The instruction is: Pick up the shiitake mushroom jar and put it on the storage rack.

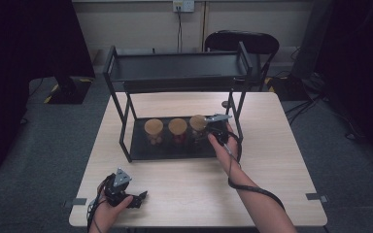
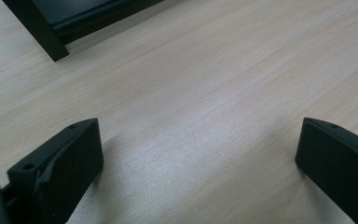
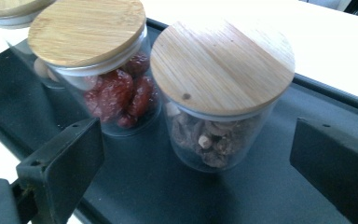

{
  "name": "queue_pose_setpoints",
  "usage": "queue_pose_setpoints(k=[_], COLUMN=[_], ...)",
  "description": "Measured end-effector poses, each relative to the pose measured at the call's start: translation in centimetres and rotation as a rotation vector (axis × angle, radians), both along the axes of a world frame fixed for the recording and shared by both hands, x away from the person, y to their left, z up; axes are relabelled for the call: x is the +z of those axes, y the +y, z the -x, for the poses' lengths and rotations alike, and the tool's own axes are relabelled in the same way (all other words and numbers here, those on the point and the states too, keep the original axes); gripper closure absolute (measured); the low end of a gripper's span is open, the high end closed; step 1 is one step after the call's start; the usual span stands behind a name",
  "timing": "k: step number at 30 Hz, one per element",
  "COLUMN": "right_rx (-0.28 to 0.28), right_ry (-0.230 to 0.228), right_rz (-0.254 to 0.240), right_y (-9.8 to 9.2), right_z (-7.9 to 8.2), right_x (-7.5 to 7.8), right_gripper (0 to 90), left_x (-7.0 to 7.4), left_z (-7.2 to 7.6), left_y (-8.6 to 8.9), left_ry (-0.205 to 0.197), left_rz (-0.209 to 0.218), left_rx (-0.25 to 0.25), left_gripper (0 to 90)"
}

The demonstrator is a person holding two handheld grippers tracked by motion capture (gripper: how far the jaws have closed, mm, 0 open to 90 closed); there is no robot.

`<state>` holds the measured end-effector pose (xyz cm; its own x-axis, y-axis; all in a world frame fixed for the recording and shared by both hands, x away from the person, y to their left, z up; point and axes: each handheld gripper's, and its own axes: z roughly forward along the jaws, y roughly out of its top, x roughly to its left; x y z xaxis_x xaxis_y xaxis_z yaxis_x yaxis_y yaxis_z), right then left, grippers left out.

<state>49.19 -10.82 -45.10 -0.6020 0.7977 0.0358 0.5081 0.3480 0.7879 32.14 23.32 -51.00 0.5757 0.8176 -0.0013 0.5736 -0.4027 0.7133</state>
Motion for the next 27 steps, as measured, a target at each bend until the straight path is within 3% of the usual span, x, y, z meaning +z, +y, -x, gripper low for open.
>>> queue_pose_setpoints(k=[27], right_rx=[0.073], right_ry=[-0.015], right_rz=[-0.014], right_y=[-0.5], right_z=[3.3], right_x=[0.5], right_gripper=[3.6], left_x=[0.0], left_z=[0.0], left_y=[0.0], left_ry=[0.0], left_rz=[0.0], left_rx=[0.0], left_gripper=[0.4])
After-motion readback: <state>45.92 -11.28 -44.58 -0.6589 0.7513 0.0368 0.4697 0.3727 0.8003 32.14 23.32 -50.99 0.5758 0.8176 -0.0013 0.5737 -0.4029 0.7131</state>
